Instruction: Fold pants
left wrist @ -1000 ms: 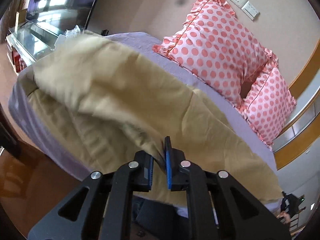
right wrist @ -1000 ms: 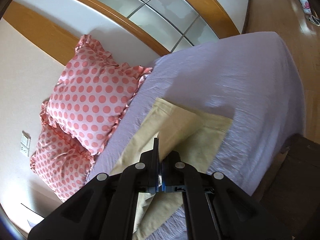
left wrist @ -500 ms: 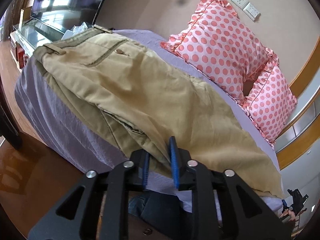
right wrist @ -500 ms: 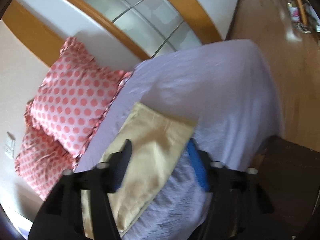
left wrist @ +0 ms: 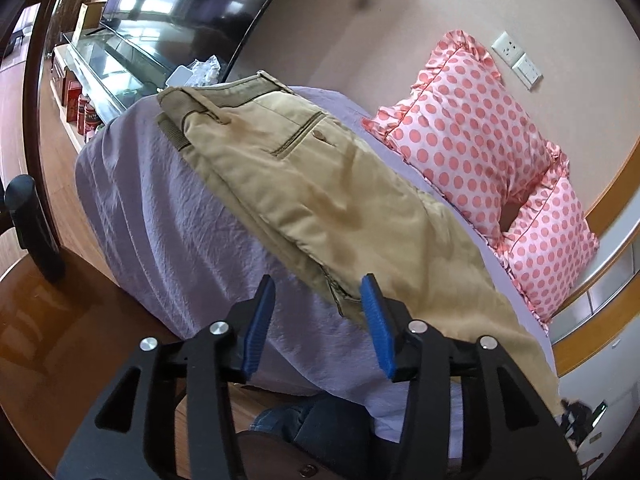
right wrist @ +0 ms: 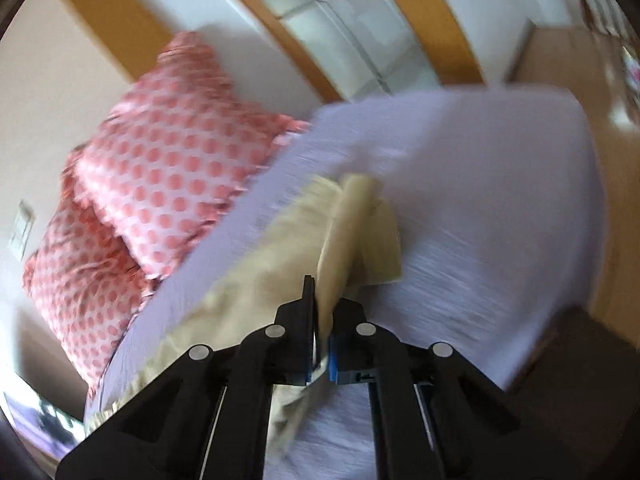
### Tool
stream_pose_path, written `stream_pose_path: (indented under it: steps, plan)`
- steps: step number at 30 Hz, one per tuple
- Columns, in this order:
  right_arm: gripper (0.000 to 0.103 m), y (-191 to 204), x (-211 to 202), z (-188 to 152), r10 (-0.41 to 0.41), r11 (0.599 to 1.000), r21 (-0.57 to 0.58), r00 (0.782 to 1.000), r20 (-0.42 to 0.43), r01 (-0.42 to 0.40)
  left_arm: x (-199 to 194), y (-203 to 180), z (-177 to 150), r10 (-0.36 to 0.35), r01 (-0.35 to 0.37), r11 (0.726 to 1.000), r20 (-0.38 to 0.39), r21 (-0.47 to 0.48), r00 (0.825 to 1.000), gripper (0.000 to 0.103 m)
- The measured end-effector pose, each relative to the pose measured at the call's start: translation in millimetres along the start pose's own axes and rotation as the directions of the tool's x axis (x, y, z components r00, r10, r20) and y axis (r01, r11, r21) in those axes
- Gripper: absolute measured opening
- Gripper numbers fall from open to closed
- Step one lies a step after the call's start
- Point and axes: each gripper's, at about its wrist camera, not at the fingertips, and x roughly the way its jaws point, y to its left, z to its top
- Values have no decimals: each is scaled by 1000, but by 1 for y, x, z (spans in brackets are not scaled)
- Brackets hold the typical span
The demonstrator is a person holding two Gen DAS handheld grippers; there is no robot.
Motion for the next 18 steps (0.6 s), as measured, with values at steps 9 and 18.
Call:
stream_pose_path:
  steps: [9, 18]
  plan:
    - [6, 249, 6, -101, 456, 730, -378, 818, -350, -569, -3, 10, -8, -17, 18, 999, 24, -50, 1000, 62]
    - [89, 309, -7, -234, 336, 486, -496, 678, -654, -719, 11, 8, 0, -26, 26, 1000, 10, -18, 1000, 72]
